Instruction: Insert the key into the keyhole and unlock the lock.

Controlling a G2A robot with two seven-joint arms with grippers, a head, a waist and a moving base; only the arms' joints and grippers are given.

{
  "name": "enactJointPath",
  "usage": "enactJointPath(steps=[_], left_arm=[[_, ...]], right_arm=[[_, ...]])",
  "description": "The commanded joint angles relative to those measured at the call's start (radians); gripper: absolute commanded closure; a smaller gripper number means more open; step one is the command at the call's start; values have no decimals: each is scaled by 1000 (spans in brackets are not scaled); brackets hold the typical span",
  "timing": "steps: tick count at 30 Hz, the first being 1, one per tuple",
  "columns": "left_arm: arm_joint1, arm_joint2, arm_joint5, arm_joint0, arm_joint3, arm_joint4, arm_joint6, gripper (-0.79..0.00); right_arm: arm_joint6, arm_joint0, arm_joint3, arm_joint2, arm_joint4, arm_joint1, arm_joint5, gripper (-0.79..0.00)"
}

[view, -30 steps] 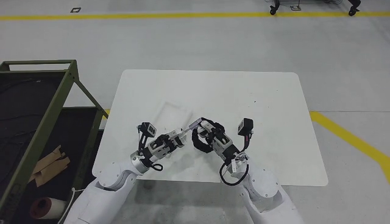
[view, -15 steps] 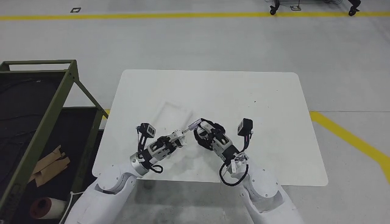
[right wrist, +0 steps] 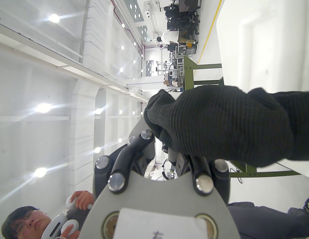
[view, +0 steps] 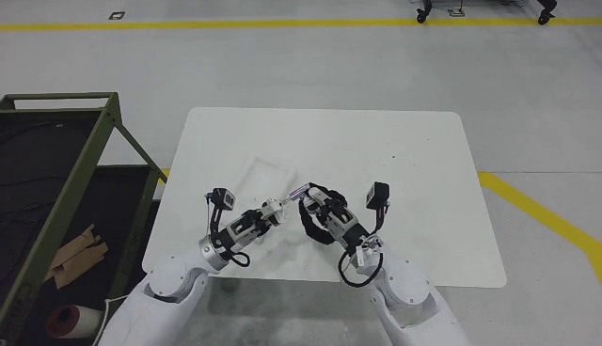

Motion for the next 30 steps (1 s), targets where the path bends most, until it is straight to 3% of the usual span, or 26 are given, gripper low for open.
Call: enactJointPath(steps=[1,18,30], left_arm=[[0,-3,-19,5,-7,53,29,0],[-8,-5,-131,50,-71,448,258,0],[-13,-10,-137,82,-109,758,428,0]], right_arm=[[5,-2,-4,-1,-6,1,2,0],[22,-11,-8,5,-11,4,10,0],[29,-7,-4,3,-14,4,12,0]])
